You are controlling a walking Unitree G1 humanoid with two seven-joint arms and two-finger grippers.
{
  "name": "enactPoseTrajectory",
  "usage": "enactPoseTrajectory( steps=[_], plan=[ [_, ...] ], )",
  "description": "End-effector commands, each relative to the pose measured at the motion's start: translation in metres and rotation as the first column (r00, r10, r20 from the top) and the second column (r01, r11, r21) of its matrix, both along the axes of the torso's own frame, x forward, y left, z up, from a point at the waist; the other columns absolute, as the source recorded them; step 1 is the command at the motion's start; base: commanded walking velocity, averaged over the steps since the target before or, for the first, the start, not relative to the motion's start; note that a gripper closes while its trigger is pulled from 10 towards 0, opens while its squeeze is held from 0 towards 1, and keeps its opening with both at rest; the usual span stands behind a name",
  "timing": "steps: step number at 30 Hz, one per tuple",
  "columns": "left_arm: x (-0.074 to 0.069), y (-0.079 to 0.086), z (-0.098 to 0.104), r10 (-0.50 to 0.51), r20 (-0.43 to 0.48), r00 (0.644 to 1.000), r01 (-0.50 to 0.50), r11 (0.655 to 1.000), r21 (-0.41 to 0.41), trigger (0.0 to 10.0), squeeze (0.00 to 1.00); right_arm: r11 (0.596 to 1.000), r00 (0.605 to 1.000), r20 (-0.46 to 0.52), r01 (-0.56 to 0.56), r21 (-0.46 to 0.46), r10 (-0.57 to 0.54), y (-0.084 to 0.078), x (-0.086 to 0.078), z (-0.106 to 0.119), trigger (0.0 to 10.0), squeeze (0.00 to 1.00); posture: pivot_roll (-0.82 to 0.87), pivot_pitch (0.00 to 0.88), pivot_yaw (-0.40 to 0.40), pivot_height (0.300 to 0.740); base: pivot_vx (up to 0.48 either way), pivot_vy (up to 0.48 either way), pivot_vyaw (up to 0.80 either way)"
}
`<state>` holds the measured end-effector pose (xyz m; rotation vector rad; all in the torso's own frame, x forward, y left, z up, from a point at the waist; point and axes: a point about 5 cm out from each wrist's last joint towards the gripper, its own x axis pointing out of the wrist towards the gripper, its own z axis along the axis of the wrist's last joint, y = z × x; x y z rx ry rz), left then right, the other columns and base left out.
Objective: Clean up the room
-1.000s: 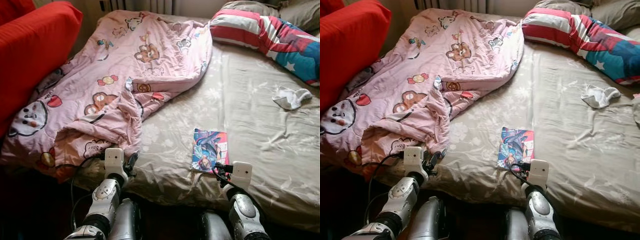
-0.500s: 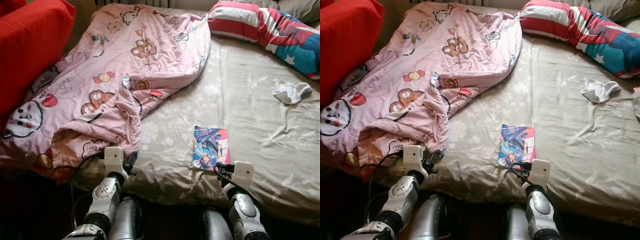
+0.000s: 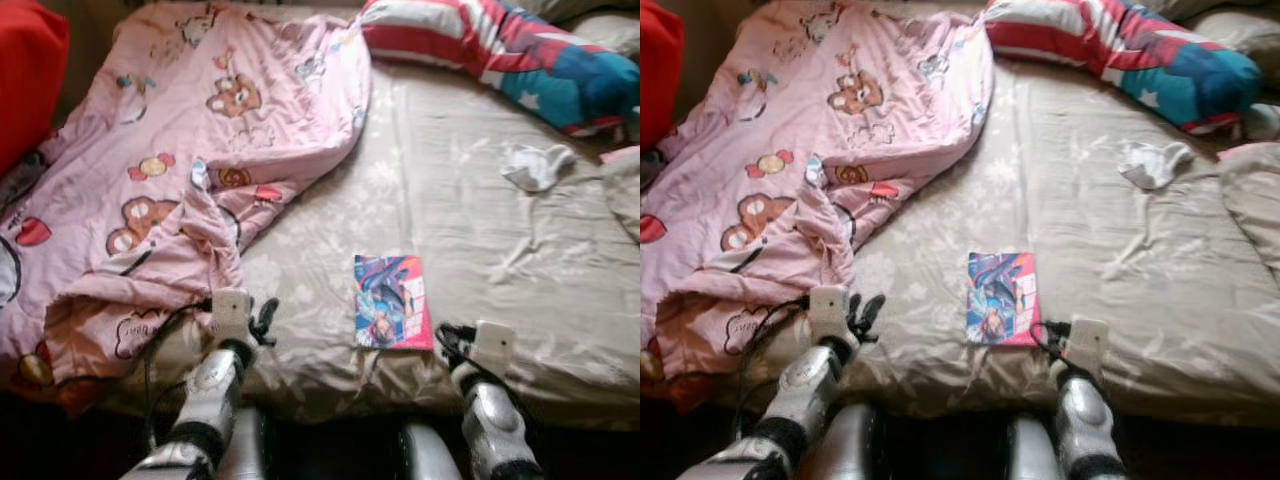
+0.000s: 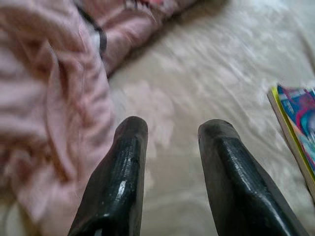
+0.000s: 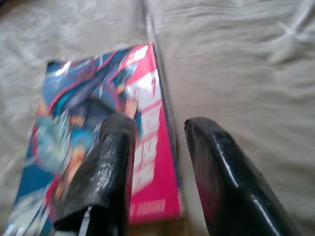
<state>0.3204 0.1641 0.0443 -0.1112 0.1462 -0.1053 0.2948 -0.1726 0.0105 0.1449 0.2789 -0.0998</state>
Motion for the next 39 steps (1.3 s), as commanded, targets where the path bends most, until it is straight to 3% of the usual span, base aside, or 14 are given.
enactPoseTrajectory(
  steps=[1, 9, 20, 21, 23, 25, 26, 27, 28, 35, 36, 39],
  plan=[
    [-0.004, -0.008, -0.007, -0.019, -0.033, 0.999, 0.018, 1.0, -0.015, 10.0, 0.0, 0.999, 0.999, -0.041, 0.032, -0.006, -0.033, -0.01, -0.011, -0.01, 10.0, 0.0, -0.08, 0.196, 0.026, 0.619, 0.334, 0.0, 0.0],
    [-0.005, -0.009, -0.008, -0.024, -0.033, 0.999, 0.024, 1.0, -0.015, 10.0, 0.0, 1.0, 0.999, -0.049, 0.009, 0.001, -0.009, -0.009, -0.011, -0.011, 10.0, 0.0, -0.08, 0.193, 0.028, 0.619, 0.33, 0.0, 0.0],
    [-0.008, -0.013, -0.009, -0.049, -0.024, 0.998, 0.049, 0.999, -0.019, 10.0, 0.0, 0.997, 0.992, -0.1, -0.079, 0.002, 0.079, -0.001, -0.008, -0.013, 10.0, 0.0, -0.08, 0.198, 0.028, 0.619, 0.0, 0.0, 0.0],
    [-0.007, -0.012, -0.007, -0.048, -0.015, 0.999, 0.048, 0.999, -0.02, 10.0, 0.0, 0.996, 0.993, -0.077, -0.093, 0.006, 0.093, 0.001, -0.003, -0.008, 10.0, 0.75, -0.08, 0.202, 0.026, 0.619, 0.0, 0.0, 0.0],
    [-0.006, -0.012, -0.006, -0.048, -0.012, 0.999, 0.048, 0.999, -0.021, 10.0, 0.0, 0.995, 0.992, -0.073, -0.1, 0.005, 0.1, 0.002, -0.001, -0.007, 10.0, 0.78, -0.08, 0.202, 0.026, 0.619, 0.0, 0.0, 0.0],
    [-0.005, -0.011, -0.005, -0.048, -0.006, 0.999, 0.048, 0.999, -0.021, 10.0, 0.0, 0.993, 0.991, -0.063, -0.117, 0.003, 0.117, 0.004, 0.001, -0.004, 10.0, 0.74, -0.08, 0.208, 0.024, 0.619, 0.0, 0.0, 0.0],
    [-0.005, -0.011, -0.004, -0.049, -0.002, 0.999, 0.048, 0.999, -0.021, 10.0, 0.0, 0.993, 0.991, -0.06, -0.122, 0.002, 0.122, 0.005, 0.002, -0.003, 10.0, 0.62, -0.07, 0.212, 0.025, 0.619, 0.0, 0.0, 0.0],
    [-0.005, -0.011, -0.004, -0.049, 0.0, 0.999, 0.049, 0.999, -0.02, 10.0, 0.0, 0.992, 0.99, -0.059, -0.125, 0.002, 0.125, 0.006, 0.002, -0.003, 10.0, 0.62, -0.07, 0.212, 0.025, 0.619, 0.0, 0.0, 0.0],
    [-0.004, -0.012, -0.002, -0.051, 0.008, 0.999, 0.051, 0.998, -0.02, 10.0, 0.0, 0.992, 0.99, -0.057, -0.127, 0.002, 0.127, 0.007, 0.003, -0.002, 10.0, 0.0, -0.07, 0.217, 0.025, 0.619, 0.0, 0.0, 0.0],
    [-0.006, -0.006, 0.0, -0.047, 0.028, 0.999, 0.047, 0.999, -0.011, 10.0, 0.0, 0.989, 0.988, -0.052, -0.147, 0.017, 0.148, 0.015, 0.002, -0.003, 10.0, 0.0, -0.06, 0.252, 0.029, 0.619, 0.0, 0.0, 0.0],
    [-0.007, -0.004, 0.0, -0.043, 0.032, 0.999, 0.043, 0.999, -0.007, 10.0, 0.0, 0.987, 0.986, -0.051, -0.156, 0.028, 0.157, 0.017, 0.002, -0.003, 10.0, 1.0, -0.05, 0.268, 0.03, 0.619, 0.0, 0.0, 0.0],
    [-0.007, -0.002, 0.001, -0.04, 0.036, 0.999, 0.04, 0.999, -0.005, 10.0, 0.0, 0.986, 0.985, -0.049, -0.165, 0.036, 0.167, 0.019, 0.002, -0.003, 10.0, 1.0, -0.05, 0.278, 0.03, 0.619, 0.0, 0.0, 0.0]
  ],
)
